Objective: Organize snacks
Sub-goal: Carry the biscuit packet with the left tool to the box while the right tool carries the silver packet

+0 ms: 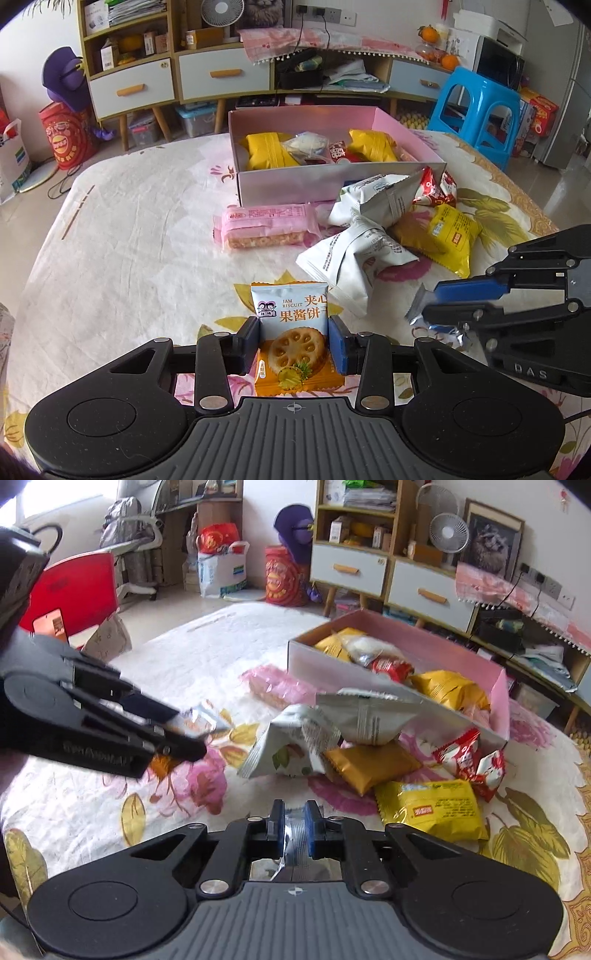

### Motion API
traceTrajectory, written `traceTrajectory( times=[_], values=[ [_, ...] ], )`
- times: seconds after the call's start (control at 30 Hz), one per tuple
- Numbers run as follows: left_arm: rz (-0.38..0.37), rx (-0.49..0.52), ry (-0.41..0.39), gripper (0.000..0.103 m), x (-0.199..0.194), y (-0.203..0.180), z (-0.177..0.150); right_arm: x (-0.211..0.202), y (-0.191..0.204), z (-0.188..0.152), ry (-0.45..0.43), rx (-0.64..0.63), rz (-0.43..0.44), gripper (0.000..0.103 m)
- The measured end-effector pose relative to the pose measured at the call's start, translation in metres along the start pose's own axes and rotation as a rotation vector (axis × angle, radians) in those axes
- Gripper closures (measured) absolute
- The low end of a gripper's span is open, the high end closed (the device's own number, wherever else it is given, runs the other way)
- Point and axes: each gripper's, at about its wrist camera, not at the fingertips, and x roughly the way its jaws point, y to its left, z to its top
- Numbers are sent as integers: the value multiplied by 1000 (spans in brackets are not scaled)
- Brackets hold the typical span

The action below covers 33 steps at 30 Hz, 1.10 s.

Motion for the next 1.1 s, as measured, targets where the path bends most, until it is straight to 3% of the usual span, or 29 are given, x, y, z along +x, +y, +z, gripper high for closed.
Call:
traceTrajectory(
  times=[0.03, 0.07, 0.1, 0.13, 0.27, 0.33, 0.37, 0.4, 0.77, 1.1],
  values=[
    [1, 0, 5, 66, 1, 0, -1, 1, -1, -1, 6, 9, 3, 90],
    [1, 1, 11, 66, 2, 0, -2, 2, -2, -2, 10, 15, 4, 71],
    [0, 0, 18, 66, 3, 0, -3, 2, -2, -3, 10, 17, 1, 62],
    [-2, -1, 25, 66, 4, 0, -4, 4, -2, -5, 13, 14, -2, 62],
    [-8, -5, 39, 66, 6, 0, -6, 11, -1, -7, 54, 9, -6, 63],
    [-7, -5, 38, 66, 5, 1, -6, 12, -2, -7, 58, 16, 5, 70],
    [-7, -6, 37, 66, 5, 1, -5, 11, -1, -7, 57, 14, 14, 84],
    [-6, -7, 36, 66, 4, 1, -5, 10, 0, -6, 57, 7, 16, 86],
    [-9, -17, 2, 66, -3, 2, 6, -13, 6, 11, -34, -18, 10, 90],
    [2, -30, -72, 66, -8, 1, 37, -25, -13, 42, -132, 27, -33, 90]
  ],
)
